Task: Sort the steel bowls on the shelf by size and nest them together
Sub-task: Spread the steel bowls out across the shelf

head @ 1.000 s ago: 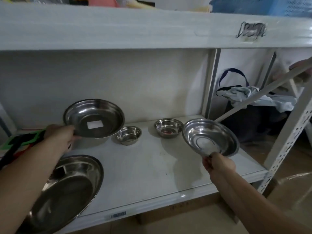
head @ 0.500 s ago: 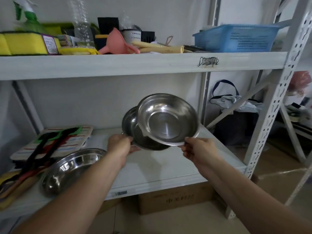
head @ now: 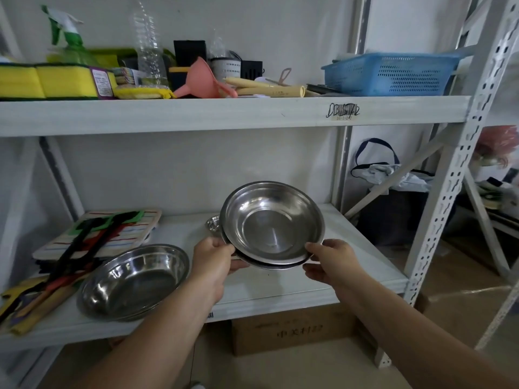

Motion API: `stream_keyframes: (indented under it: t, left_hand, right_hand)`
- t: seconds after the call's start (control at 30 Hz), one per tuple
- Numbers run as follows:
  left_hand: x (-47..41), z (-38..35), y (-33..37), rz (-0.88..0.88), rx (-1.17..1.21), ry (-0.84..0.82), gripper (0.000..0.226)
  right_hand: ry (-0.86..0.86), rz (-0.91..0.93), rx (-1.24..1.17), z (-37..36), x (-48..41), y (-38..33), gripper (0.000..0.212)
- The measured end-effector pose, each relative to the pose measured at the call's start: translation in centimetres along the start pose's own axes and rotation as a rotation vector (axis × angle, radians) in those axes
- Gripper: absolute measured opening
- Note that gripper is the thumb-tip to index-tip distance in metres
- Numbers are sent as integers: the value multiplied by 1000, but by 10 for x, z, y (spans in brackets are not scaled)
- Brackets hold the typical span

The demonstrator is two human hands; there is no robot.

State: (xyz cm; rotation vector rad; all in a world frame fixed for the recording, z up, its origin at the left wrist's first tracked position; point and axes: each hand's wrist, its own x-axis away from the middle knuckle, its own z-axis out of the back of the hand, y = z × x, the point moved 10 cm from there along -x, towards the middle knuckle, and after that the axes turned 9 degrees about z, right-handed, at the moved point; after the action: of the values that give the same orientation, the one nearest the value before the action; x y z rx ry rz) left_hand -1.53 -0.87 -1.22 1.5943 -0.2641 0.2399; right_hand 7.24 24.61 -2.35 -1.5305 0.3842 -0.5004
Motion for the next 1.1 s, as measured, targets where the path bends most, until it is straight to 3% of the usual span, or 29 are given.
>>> stream_keyframes:
  t: [0.27, 0.47, 0.77, 1.1]
  left_hand:
    - [-22, 23, 28, -38, -4, -27, 32]
    - [-69, 47, 27, -48, -251, 48, 13]
    - [-95, 55, -43, 65, -456, 160, 12]
    - [-123, 70, -79, 71, -608, 314, 22]
  right_hand:
    - [-14, 133, 4, -16, -14, -25, 12]
    - [-29, 100, 74, -39, -37, 1, 4]
    - [-45, 17, 279, -73, -80, 77, 13]
    - [-75, -11, 355, -91, -99, 108, 19]
